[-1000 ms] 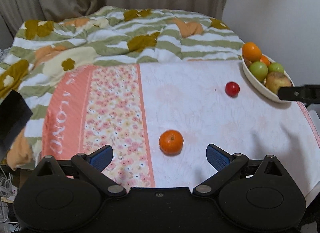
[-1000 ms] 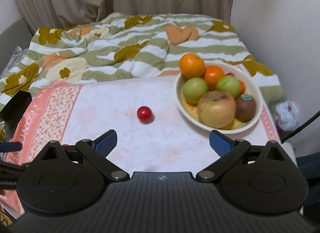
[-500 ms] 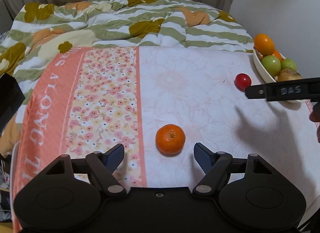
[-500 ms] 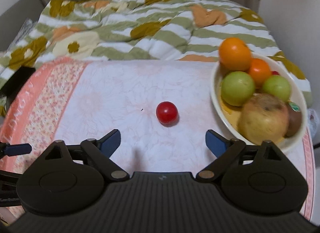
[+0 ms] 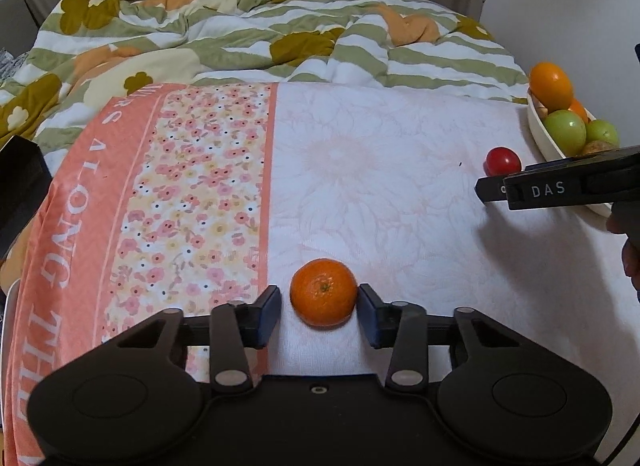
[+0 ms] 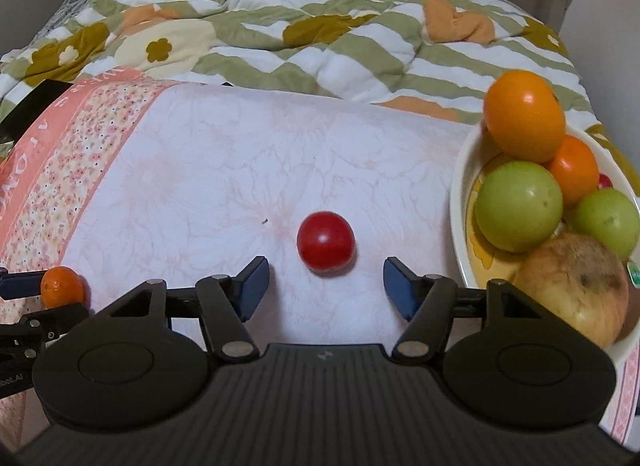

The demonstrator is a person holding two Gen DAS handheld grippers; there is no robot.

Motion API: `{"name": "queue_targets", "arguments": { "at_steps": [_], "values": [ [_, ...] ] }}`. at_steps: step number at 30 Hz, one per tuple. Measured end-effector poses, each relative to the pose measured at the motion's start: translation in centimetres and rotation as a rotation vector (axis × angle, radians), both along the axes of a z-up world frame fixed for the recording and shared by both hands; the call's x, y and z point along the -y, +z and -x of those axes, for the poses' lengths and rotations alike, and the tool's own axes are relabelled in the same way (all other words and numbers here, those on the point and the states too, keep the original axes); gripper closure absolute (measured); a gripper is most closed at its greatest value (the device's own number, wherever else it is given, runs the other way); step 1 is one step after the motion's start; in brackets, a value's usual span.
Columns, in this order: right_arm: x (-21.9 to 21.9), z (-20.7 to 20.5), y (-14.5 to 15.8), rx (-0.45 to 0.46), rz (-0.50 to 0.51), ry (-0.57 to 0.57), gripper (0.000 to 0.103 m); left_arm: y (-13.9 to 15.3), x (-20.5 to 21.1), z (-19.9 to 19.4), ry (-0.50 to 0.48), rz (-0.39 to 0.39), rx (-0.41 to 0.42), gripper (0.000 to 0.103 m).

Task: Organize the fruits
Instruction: 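Grasp the mandarin with the left tool while the right tool grasps the cherry tomato, then carry the mandarin and cherry tomato to the white bowl and release them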

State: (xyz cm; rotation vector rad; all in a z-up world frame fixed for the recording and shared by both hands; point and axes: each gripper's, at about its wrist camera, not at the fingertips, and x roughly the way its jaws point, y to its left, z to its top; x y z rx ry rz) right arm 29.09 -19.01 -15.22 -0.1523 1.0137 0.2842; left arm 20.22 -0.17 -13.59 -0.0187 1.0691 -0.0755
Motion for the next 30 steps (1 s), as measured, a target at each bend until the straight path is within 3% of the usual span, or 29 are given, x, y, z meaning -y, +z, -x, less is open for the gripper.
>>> {"name": "queue_targets", "arguments": {
  "at_steps": [6, 9, 17, 30],
  "values": [
    [-0.6, -0.5, 0.2, 0.015, 0.005, 0.021, 0.051, 0.0, 0.2, 0.0, -0.003, -0.01, 0.004, 0.064],
    [-0.7, -0.5, 0.2, 0.02, 0.012, 0.019, 0.057, 0.1, 0.2, 0.1, -0.004, -0.012, 0.003, 0.064],
    [-0.8, 0.3, 1.2, 0.038, -0.003, -0.004, 0.058, 1.1, -0.4, 0.7, -0.012, -0.011, 0.026, 0.064],
    [0.2, 5.4, 6.8, 0.14, -0.031, -0.1, 0.058, 5.3, -0.7, 3.0, -0.099, 0.011, 0.148, 0.064]
  ]
}}
